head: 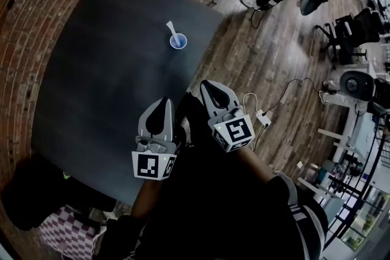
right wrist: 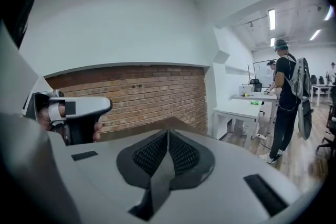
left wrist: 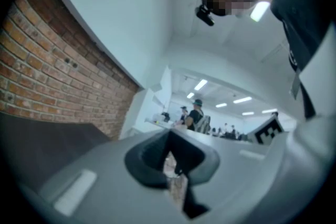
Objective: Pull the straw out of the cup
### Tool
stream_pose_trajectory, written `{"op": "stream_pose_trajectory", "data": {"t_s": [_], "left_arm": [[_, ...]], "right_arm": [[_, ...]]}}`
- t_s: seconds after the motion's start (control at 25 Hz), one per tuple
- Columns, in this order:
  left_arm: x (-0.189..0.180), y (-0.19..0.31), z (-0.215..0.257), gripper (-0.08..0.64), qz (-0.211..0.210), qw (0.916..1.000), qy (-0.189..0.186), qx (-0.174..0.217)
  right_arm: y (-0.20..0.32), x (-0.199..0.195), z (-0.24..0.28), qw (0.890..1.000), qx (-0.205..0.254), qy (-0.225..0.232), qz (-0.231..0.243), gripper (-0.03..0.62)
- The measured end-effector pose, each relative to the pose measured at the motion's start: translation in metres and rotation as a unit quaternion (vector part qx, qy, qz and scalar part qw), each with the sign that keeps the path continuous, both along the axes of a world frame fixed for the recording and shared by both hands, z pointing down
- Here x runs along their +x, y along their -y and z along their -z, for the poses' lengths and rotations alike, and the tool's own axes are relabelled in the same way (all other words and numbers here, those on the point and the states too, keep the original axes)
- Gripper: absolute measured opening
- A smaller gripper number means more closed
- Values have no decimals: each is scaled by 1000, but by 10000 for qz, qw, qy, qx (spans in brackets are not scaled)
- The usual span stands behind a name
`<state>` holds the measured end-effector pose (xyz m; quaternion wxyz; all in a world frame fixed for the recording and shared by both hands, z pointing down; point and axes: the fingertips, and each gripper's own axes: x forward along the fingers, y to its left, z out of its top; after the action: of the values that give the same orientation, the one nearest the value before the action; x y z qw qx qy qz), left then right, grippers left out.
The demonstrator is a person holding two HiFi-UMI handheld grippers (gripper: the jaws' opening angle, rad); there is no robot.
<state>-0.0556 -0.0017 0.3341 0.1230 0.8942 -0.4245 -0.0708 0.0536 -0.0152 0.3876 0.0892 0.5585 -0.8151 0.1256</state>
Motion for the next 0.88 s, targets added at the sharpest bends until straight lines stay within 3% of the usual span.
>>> {"op": "stream_pose_trajectory", "data": {"t_s": [0.32, 0.88], "left_arm": [[7, 53, -27, 5, 390, 9988, 117, -267], [25, 129, -89, 5, 922, 9910, 128, -957]], "right_arm": [[58, -7, -43, 9974, -513, -34, 508, 8], [138, -9, -128, 9831, -1404, -318, 1129, 9]]}}
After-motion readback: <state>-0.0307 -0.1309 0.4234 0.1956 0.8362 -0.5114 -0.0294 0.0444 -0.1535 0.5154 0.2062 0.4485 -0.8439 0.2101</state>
